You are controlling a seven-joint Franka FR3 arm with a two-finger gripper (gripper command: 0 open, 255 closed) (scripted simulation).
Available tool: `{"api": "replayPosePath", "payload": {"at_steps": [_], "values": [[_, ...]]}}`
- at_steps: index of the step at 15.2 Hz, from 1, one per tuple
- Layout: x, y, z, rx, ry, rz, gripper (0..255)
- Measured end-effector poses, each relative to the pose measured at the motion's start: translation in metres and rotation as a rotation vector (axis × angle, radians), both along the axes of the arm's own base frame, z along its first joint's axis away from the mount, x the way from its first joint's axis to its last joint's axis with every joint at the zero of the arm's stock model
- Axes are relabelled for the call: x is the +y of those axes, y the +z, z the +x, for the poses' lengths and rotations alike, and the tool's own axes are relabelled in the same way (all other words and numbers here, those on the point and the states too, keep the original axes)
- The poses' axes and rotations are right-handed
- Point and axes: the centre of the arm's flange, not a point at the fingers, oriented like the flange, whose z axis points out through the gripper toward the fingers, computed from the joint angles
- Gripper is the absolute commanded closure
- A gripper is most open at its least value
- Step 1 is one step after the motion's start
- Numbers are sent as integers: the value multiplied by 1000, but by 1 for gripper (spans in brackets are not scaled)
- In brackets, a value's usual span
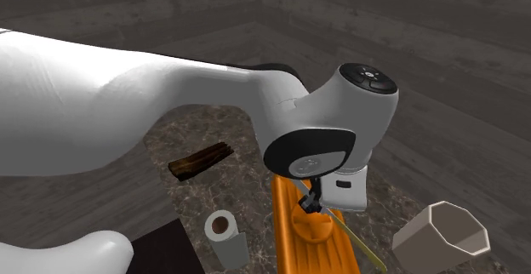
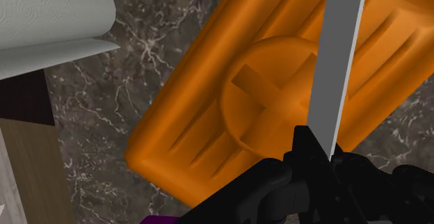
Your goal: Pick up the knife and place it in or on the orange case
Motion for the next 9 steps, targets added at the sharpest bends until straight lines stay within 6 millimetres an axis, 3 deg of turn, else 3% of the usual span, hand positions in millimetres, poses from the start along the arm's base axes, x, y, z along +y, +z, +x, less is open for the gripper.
{"api": "replayPosePath", "payload": {"at_steps": [6, 9], "values": [[-1, -31, 0, 0, 0, 0, 255], [-1, -37, 1, 0, 0, 0, 255]]}}
